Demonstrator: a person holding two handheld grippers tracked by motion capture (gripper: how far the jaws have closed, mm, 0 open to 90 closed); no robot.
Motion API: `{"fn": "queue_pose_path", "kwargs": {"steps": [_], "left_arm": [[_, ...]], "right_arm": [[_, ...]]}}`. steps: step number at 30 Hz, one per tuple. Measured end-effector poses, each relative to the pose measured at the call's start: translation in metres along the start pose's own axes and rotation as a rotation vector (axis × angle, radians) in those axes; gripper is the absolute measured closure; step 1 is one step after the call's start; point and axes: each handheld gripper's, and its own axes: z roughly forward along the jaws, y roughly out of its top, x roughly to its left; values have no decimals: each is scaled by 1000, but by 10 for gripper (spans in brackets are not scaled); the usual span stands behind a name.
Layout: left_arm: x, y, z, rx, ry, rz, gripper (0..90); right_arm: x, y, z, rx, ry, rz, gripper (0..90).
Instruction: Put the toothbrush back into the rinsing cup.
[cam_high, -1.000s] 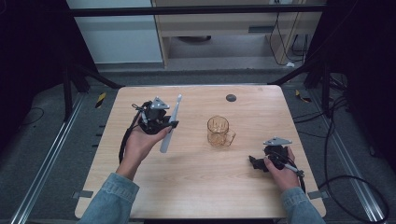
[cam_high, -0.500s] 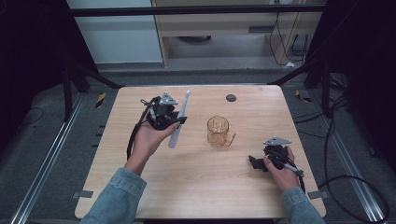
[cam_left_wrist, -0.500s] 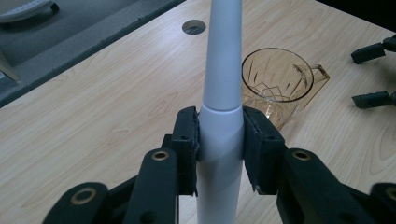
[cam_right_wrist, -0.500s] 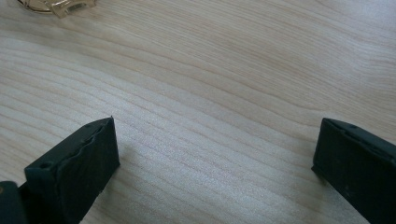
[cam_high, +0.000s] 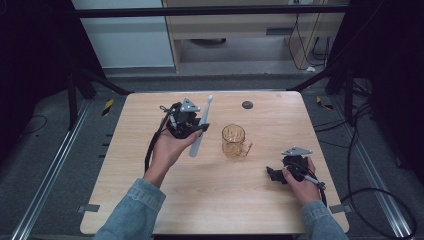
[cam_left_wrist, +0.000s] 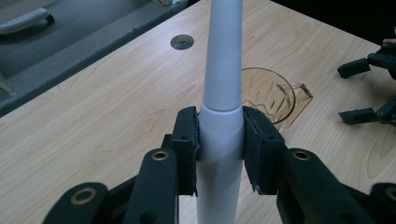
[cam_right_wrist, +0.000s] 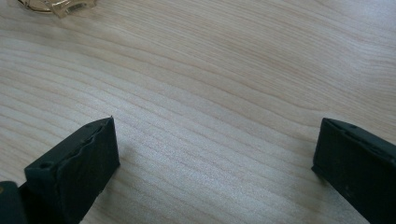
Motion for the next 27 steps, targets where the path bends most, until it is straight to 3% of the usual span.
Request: {"fn": "queue_pose_path", "kwargs": {"steps": [27], "left_arm": [[-16, 30, -8, -46, -1, -7, 676]], "right_arm": [[0, 0, 0, 0, 1, -1, 6]]}}
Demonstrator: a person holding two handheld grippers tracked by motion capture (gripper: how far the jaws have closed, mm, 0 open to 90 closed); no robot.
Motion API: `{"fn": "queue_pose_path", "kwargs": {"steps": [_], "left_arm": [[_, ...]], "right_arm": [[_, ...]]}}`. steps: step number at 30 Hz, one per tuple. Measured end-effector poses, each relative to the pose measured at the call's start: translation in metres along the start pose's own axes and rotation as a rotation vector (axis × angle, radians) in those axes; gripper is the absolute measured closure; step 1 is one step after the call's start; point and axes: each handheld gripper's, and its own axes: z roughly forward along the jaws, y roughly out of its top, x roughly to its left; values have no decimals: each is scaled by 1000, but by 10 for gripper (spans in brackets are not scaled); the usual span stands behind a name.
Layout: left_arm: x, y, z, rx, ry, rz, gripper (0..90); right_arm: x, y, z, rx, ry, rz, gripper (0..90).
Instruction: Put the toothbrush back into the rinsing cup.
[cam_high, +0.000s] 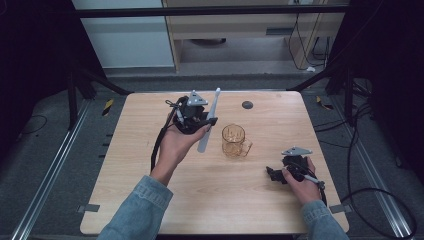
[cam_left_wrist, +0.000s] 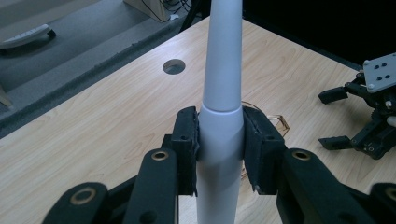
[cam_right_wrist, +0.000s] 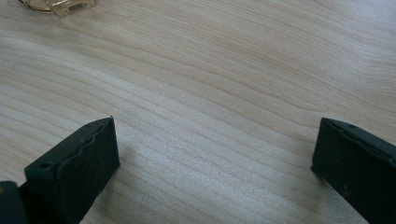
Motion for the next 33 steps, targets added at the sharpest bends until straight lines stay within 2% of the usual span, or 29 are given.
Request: {"fn": "queue_pose_path", "kwargs": {"steps": [11, 20, 26, 29, 33], "left_arm": [[-2, 15, 0, -6, -6, 11, 676], [-7, 37, 1, -23, -6, 25, 676], [-11, 45, -3, -44, -18, 19, 676], [-13, 50, -6, -55, -15, 30, 676], [-17, 53, -2, -55, -20, 36, 676]], "right_arm": [[0, 0, 0, 1, -2, 1, 6], [1, 0, 0, 1, -7, 4, 5], [1, 1, 1, 3, -4, 12, 3], [2, 1, 1, 6, -6, 22, 3], [2, 1, 1, 5, -6, 21, 3]]}}
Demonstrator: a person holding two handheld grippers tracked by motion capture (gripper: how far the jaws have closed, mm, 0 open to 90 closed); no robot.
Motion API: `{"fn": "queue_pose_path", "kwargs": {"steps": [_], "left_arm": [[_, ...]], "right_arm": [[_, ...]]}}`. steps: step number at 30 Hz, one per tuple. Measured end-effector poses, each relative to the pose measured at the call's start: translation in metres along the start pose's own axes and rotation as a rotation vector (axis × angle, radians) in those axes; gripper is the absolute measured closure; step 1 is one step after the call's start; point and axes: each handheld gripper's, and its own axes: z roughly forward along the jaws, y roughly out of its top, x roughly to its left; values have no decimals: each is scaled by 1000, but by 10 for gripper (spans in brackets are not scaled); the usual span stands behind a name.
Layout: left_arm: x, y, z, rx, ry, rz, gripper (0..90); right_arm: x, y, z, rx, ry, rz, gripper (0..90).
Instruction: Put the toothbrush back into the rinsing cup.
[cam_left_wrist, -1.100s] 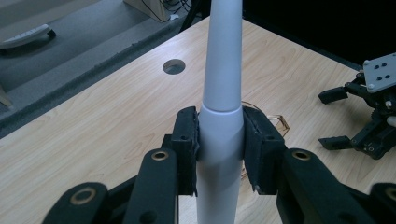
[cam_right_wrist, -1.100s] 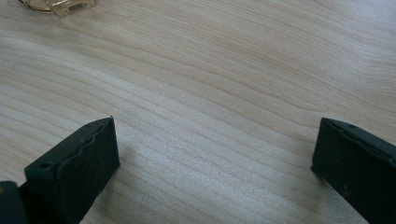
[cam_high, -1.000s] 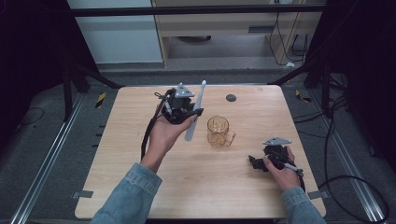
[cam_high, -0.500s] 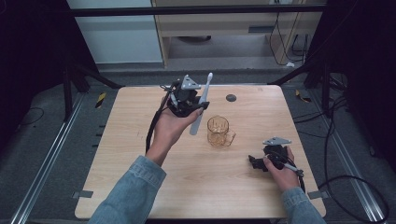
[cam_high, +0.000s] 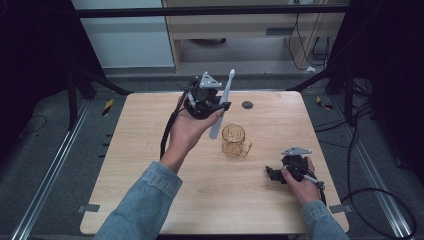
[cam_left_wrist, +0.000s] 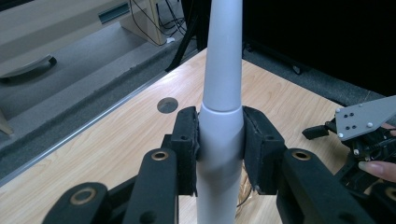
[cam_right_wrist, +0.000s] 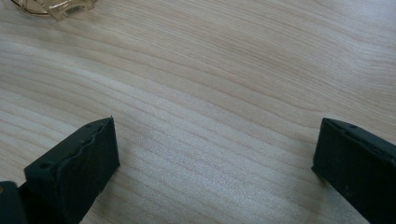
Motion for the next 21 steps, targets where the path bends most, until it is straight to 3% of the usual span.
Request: {"fn": "queue_pose_path", "kwargs": {"steps": [12, 21], "left_arm": [[-10, 3, 17, -18, -20, 6, 676], [-14, 8, 24, -39, -40, -11, 676]], "right_arm": [[0, 0, 0, 0, 0, 0, 3], [0, 0, 0, 0, 0, 0, 3]]}}
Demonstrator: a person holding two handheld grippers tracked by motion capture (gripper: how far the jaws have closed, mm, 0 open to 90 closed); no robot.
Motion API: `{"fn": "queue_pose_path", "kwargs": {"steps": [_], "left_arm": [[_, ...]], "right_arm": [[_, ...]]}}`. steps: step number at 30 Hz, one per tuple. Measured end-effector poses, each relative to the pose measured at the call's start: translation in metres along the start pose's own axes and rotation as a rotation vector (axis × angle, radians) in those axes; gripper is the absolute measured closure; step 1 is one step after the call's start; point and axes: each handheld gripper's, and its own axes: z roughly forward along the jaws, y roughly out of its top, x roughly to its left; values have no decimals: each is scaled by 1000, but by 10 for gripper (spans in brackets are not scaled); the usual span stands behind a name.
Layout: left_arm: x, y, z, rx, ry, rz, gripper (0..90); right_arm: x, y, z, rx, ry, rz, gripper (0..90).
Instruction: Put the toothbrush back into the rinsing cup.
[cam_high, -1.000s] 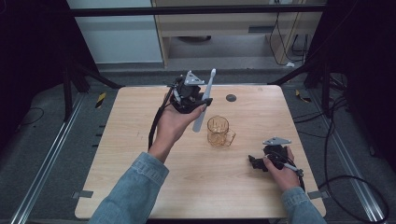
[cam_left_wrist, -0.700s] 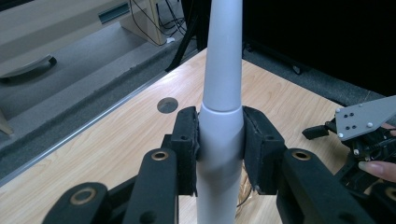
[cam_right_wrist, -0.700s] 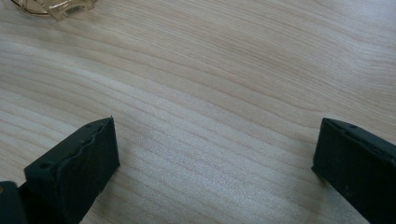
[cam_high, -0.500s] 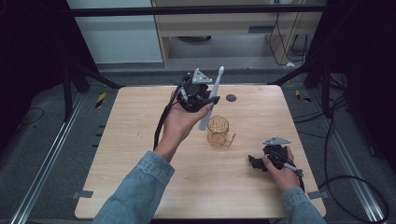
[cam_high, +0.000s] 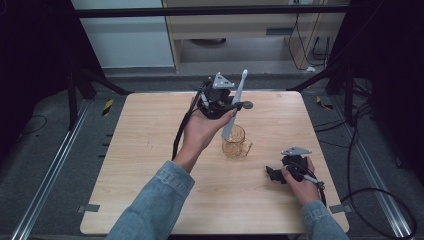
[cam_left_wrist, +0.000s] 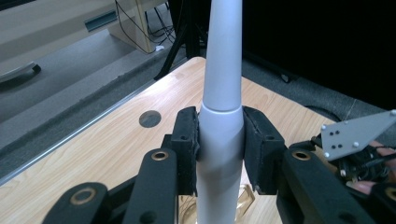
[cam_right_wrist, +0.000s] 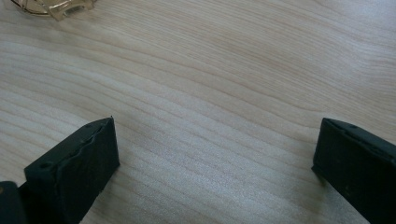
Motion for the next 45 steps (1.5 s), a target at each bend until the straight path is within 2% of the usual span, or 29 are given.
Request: {"fn": "queue_pose_path", "kwargs": {"steps": [3, 8, 12, 16, 19, 21, 29, 33, 39, 42, 45], "left_arm": [[-2, 0, 5, -9, -17, 6, 676], [-5, 1, 12, -4, -18, 15, 676], [-3, 1, 15, -16, -30, 13, 676], [3, 1, 18, -11, -20, -1, 676], [7, 1, 20, -26, -26, -27, 676], [6, 2, 22, -30, -32, -20, 676], [1, 2, 30, -21, -16, -2, 676], [5, -1, 37, -14, -38, -13, 676], [10, -3, 46, -13, -47, -28, 676], [9, -4, 48, 2, -36, -7, 676], [11, -6, 50, 9, -38, -10, 676]], "right_arm": [[0, 0, 0, 0, 0, 0, 3], [0, 0, 0, 0, 0, 0, 3], [0, 0, 0, 1, 2, 0, 4], [-1, 0, 0, -2, 0, -13, 4], [-1, 0, 0, -1, -1, -13, 4], [-1, 0, 0, -1, 0, -14, 4], [-1, 0, 0, 1, 2, -5, 4], [-1, 0, 0, -2, 0, -9, 4], [-1, 0, 0, 0, 2, -6, 4], [-1, 0, 0, -1, 2, -6, 4], [-1, 0, 0, -1, 3, -4, 4]]}}
